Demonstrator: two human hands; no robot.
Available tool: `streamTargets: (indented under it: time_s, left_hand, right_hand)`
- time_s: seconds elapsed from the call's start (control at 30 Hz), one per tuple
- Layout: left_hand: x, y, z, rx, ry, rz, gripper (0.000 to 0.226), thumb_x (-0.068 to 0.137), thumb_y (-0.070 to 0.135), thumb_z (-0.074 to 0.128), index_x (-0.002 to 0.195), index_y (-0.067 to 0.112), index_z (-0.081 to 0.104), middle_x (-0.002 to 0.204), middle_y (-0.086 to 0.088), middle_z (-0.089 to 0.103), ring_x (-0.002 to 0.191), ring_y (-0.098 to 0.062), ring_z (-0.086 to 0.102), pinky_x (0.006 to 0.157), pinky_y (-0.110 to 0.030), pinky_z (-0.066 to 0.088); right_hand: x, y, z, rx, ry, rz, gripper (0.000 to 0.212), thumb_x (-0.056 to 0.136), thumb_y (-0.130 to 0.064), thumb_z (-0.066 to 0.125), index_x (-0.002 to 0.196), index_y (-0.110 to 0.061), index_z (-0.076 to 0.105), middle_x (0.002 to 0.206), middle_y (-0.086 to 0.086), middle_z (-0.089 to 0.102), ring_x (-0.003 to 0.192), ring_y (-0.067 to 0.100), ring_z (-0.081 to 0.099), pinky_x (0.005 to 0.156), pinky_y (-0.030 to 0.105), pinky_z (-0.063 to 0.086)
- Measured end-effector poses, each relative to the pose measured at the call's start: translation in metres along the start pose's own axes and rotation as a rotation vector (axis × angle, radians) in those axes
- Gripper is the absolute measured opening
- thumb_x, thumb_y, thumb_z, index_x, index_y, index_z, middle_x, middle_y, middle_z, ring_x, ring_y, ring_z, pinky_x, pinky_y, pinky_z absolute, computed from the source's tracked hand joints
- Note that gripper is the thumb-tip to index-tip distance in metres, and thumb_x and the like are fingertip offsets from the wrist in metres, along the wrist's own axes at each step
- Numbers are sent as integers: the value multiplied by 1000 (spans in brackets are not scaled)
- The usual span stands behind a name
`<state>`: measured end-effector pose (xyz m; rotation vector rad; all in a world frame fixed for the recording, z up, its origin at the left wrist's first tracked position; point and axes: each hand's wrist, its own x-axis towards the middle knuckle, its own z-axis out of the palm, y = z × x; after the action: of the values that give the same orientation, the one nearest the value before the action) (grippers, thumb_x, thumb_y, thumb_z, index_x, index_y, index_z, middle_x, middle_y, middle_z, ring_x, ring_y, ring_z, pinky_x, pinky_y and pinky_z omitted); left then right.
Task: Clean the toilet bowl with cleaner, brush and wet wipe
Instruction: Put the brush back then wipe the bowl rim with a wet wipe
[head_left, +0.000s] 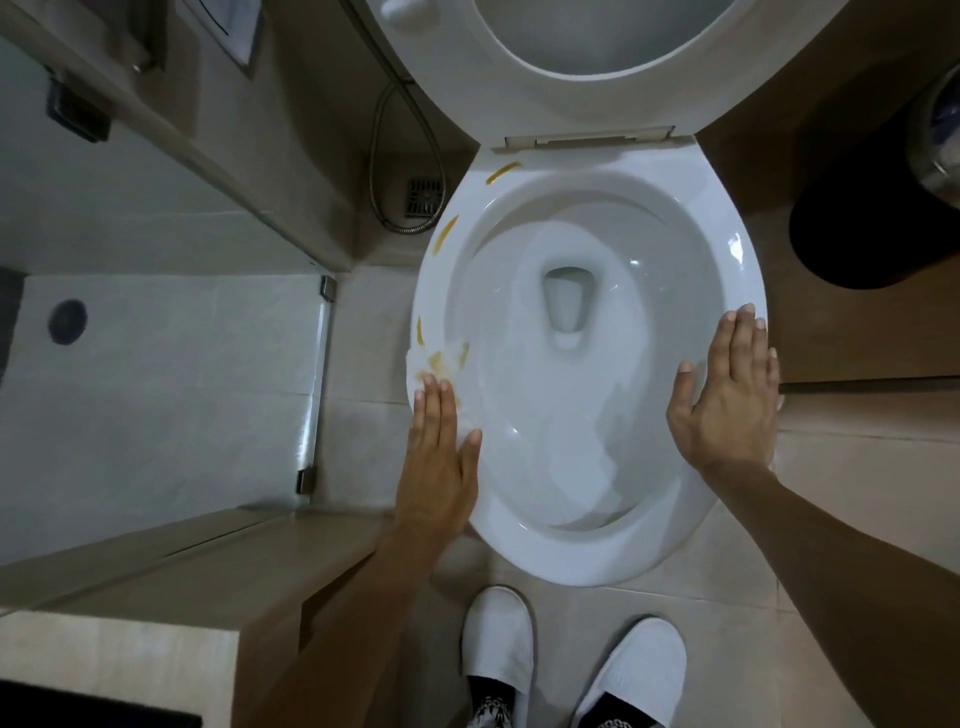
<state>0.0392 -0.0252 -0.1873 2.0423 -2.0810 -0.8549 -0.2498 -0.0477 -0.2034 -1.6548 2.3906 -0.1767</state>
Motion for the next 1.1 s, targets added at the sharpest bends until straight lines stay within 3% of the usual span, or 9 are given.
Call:
streamTargets:
  time_s: [0.17,0.43,0.77,0.87,1.0,1.1]
  left_hand:
    - [16,-11,-11,32,-27,87,66,92,60,4,146,24,-10,155,9,-16,142,-2,-19,113,-19,-10]
    - [91,-16,-36,111,-7,219,65,96,48,14,150,12,3,155,6,-8,144,-9,-9,115,-22,-3]
    - [24,-25,-29,18,-50,144,65,94,57,10,148,23,-2,156,11,-10,143,1,-10,116,-22,1]
    - [48,-27,-37,81,-63,212,65,95,55,10,148,20,-3,156,6,-10,144,-4,-11,116,-20,-4]
    - [103,-23,-52,216,-67,255,69,94,51,13,150,11,4,158,-1,-2,144,-11,-5,117,-29,4]
    - [120,-20,-59,246,-87,281,70,94,52,14,151,12,4,159,-1,-1,144,-9,-4,115,-27,3]
  right_hand:
    - [0,0,1,-3,0,1,71,92,-39,20,153,-6,6,162,9,1,149,21,-1,121,39,4]
    - [0,1,2,15,34,-6,70,91,-33,26,153,-4,11,161,12,7,149,24,5,121,40,7]
    - [1,2,3,5,40,0,71,88,-32,26,152,-3,16,161,12,10,148,24,8,120,42,11]
    - [1,2,3,7,45,-3,70,89,-33,26,152,-2,17,160,12,11,148,24,9,121,41,11]
    - [1,1,4,7,50,-4,70,90,-33,26,152,-3,17,160,12,11,148,24,9,121,41,10]
    - [1,2,5,8,53,1,70,90,-33,25,152,-3,18,160,12,12,148,24,10,121,42,11]
